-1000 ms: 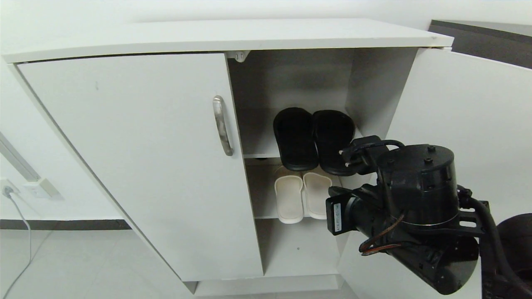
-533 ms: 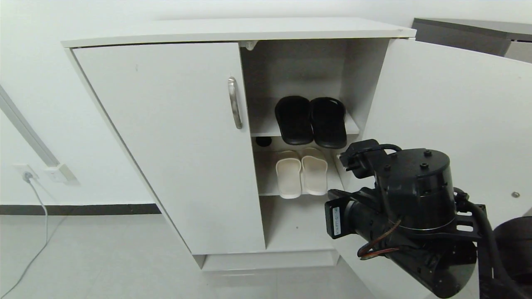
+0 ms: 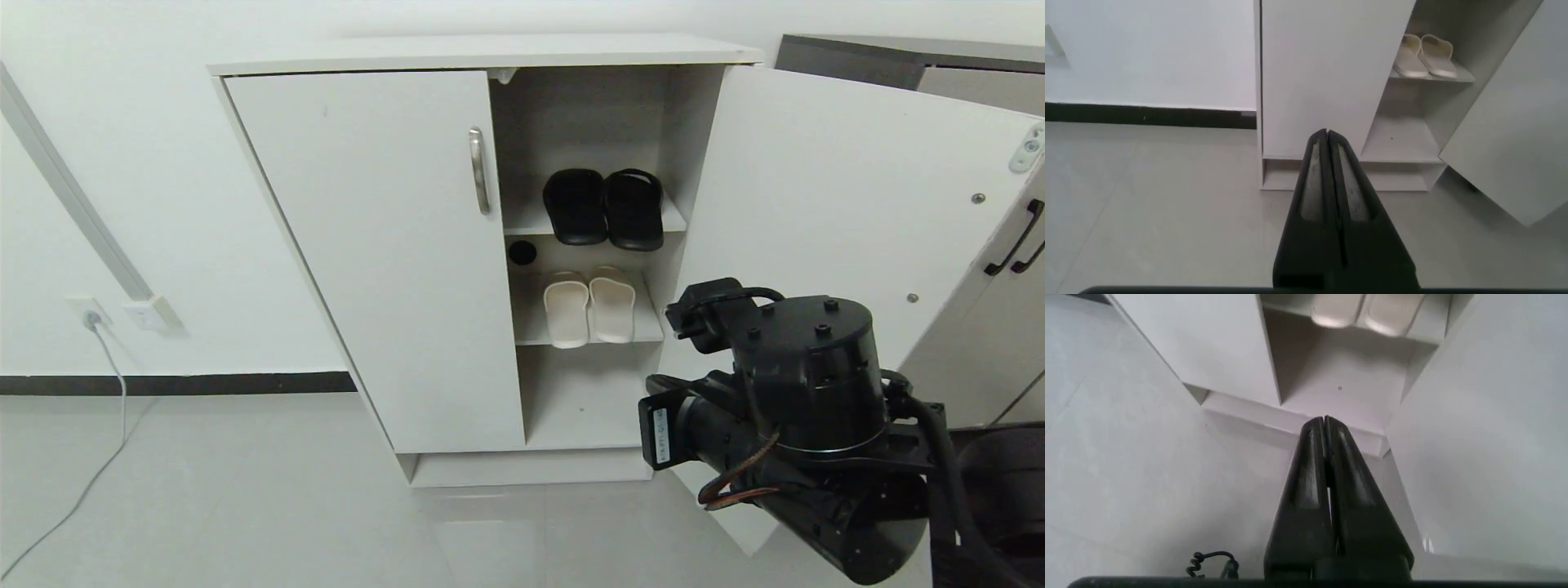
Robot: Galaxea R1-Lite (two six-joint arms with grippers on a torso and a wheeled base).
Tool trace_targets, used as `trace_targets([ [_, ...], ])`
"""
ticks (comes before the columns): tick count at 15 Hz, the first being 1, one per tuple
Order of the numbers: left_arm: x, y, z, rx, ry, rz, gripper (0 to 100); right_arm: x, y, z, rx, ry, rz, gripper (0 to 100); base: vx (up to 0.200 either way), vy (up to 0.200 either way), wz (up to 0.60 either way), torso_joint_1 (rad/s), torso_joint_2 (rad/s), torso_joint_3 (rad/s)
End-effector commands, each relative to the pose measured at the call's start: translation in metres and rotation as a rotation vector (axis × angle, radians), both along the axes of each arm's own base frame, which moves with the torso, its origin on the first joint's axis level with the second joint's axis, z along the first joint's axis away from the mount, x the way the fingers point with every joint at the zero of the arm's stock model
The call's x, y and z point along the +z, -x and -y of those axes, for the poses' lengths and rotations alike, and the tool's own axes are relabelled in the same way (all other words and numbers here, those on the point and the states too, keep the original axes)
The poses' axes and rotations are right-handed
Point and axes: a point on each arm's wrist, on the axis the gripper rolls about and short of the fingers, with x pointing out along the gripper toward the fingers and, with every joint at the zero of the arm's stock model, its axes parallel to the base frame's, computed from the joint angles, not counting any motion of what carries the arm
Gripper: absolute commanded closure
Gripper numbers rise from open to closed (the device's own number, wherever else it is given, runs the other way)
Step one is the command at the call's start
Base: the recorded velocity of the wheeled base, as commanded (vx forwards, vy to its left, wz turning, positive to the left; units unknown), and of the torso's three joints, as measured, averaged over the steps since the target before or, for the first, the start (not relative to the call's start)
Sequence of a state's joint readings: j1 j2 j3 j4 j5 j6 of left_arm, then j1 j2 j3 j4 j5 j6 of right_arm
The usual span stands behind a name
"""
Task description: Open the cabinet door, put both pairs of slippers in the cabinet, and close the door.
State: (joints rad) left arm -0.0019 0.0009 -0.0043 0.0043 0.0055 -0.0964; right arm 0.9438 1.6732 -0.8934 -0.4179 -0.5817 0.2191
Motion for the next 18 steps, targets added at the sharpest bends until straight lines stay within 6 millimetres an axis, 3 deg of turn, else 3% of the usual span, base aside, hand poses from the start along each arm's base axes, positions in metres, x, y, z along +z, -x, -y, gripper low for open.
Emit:
trace_targets([
  [1, 0.000, 0.000, 0.000, 0.001, 0.000, 0.001, 100, -0.005, -0.001, 0.002, -0.006, 0.019, -0.010, 100, 0.000, 0.000, 0.00, 0.000, 0.00, 0.000],
  [18, 0.000, 0.000, 0.000, 0.001, 0.000, 0.001, 100, -0.031, -0.006, 0.001, 0.056, 0.067, -0.040, 100, 0.000, 0.000, 0.00, 0.000, 0.00, 0.000],
])
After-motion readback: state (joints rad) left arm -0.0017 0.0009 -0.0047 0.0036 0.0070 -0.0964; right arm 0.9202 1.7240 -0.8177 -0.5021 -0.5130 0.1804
